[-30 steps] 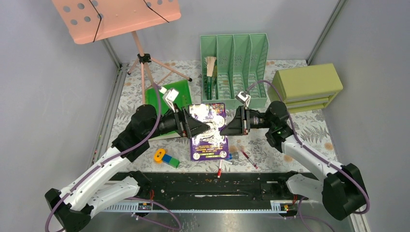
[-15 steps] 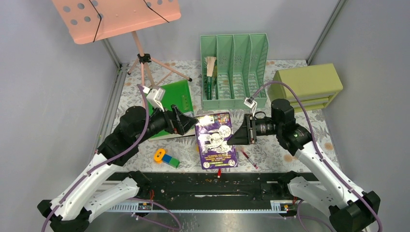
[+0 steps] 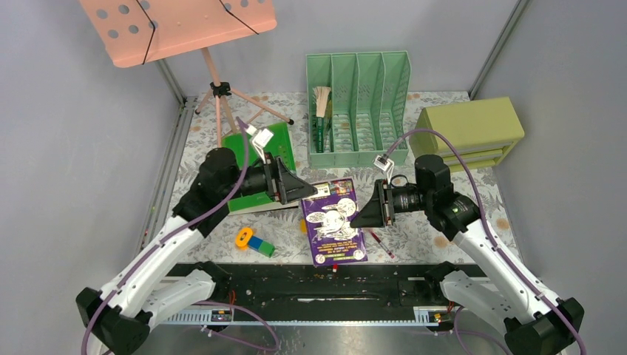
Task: Organize the desk
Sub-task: Place the book in the storage box.
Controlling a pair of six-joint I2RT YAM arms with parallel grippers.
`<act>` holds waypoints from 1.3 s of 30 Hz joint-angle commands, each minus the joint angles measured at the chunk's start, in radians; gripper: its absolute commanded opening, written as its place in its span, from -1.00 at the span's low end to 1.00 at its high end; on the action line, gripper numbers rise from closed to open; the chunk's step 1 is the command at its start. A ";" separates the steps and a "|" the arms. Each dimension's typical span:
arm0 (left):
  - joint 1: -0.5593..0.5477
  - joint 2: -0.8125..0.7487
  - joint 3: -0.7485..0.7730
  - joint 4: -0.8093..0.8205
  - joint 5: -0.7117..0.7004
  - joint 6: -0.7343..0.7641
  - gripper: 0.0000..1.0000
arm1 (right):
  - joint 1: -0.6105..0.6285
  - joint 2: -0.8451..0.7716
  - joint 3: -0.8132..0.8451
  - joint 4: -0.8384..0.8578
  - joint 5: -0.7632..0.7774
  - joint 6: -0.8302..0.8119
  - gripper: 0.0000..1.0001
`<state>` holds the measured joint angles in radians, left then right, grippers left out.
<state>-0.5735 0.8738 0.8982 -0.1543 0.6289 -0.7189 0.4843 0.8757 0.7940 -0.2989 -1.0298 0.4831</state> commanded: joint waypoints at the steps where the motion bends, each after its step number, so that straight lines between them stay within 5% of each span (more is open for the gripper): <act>1: 0.006 0.026 -0.034 0.088 0.131 -0.046 0.82 | 0.005 -0.028 0.039 0.095 -0.041 0.027 -1.00; 5: 0.006 0.035 -0.042 0.079 0.131 -0.036 0.85 | 0.005 -0.027 0.038 0.095 -0.042 0.026 -1.00; 12: 0.005 0.059 -0.059 0.171 0.283 -0.075 0.58 | 0.004 -0.005 0.027 0.097 -0.029 0.018 -1.00; 24: 0.007 0.073 -0.018 0.121 0.346 -0.042 -0.06 | 0.005 0.023 0.010 0.074 0.034 0.004 -1.00; 33: 0.005 0.088 0.003 0.015 0.309 0.022 -0.79 | 0.005 0.016 0.008 0.069 0.035 -0.003 -1.00; 39: 0.006 0.090 0.032 -0.059 0.274 0.073 -1.00 | 0.005 0.018 0.011 0.084 0.038 -0.003 -0.99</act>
<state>-0.5617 0.9665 0.8719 -0.1566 0.8993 -0.6983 0.4892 0.8989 0.7914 -0.2794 -1.0286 0.4759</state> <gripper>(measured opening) 0.272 0.283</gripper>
